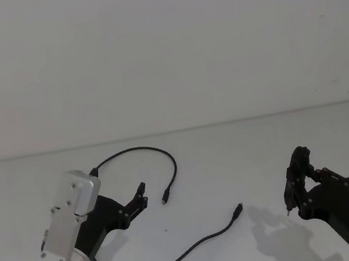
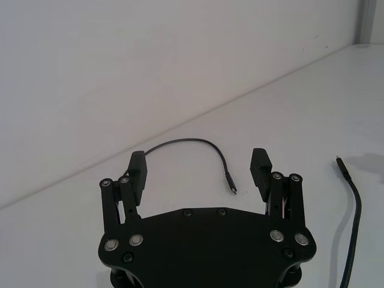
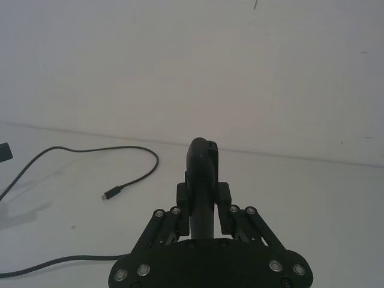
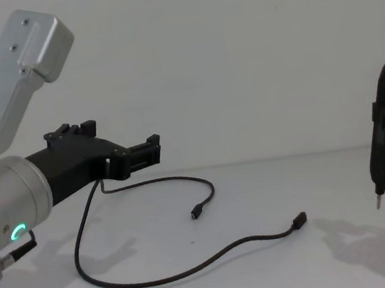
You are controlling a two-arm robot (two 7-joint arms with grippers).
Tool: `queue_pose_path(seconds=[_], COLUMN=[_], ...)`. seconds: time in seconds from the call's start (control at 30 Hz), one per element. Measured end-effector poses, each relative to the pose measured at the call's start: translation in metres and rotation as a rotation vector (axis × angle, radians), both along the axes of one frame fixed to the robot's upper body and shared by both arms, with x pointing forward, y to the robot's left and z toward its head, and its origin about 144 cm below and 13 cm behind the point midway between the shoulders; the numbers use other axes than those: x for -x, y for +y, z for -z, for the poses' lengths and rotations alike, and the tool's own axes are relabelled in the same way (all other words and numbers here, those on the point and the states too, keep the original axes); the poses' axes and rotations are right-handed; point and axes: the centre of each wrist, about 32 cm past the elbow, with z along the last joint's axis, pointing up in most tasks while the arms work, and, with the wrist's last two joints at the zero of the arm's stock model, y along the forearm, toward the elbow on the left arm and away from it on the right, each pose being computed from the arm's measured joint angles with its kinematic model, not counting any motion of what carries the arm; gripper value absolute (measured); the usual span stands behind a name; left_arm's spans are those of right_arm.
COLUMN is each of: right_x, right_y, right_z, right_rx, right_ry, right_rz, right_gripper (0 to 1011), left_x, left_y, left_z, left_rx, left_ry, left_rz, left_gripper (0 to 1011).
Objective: Pick up the data cable with the one hand.
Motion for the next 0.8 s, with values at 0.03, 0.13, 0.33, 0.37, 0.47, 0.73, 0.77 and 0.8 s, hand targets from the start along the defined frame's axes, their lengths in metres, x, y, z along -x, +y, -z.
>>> queue_pose_path(seconds=[0.03, 0.13, 0.33, 0.37, 0.47, 0.73, 0.77, 0.8], right_x=[0.0000, 0.0000, 0.0000, 0.0000, 0.0000, 0.0000, 0.0000, 0.0000], right_y=[0.0000, 0.0000, 0.0000, 0.0000, 0.0000, 0.0000, 0.0000, 0.0000], right_z=[0.0000, 0.0000, 0.0000, 0.0000, 0.0000, 0.0000, 0.0000, 0.0000], right_rx=[0.000, 0.000, 0.000, 0.000, 0.000, 0.000, 0.000, 0.000], right_ry=[0.000, 0.000, 0.000, 0.000, 0.000, 0.000, 0.000, 0.000], right_rz=[0.000, 0.000, 0.000, 0.000, 0.000, 0.000, 0.000, 0.000], right_gripper=[269, 269, 269, 269, 269, 269, 269, 269], left_x=[0.0000, 0.0000, 0.0000, 0.0000, 0.0000, -0.0012, -0.0018, -0.0022], left_y=[0.0000, 0.0000, 0.0000, 0.0000, 0.0000, 0.0001, 0.0002, 0.0003], left_z=[0.0000, 0.0000, -0.0001, -0.0001, 0.0000, -0.0007, -0.0010, -0.0011], left_rx=[0.000, 0.000, 0.000, 0.000, 0.000, -0.005, -0.008, -0.010], left_ry=[0.000, 0.000, 0.000, 0.000, 0.000, 0.001, 0.002, 0.004], left_rz=[0.000, 0.000, 0.000, 0.000, 0.000, 0.016, 0.024, 0.031], left_gripper=[1001, 1001, 1001, 1001, 1001, 1001, 1001, 1001])
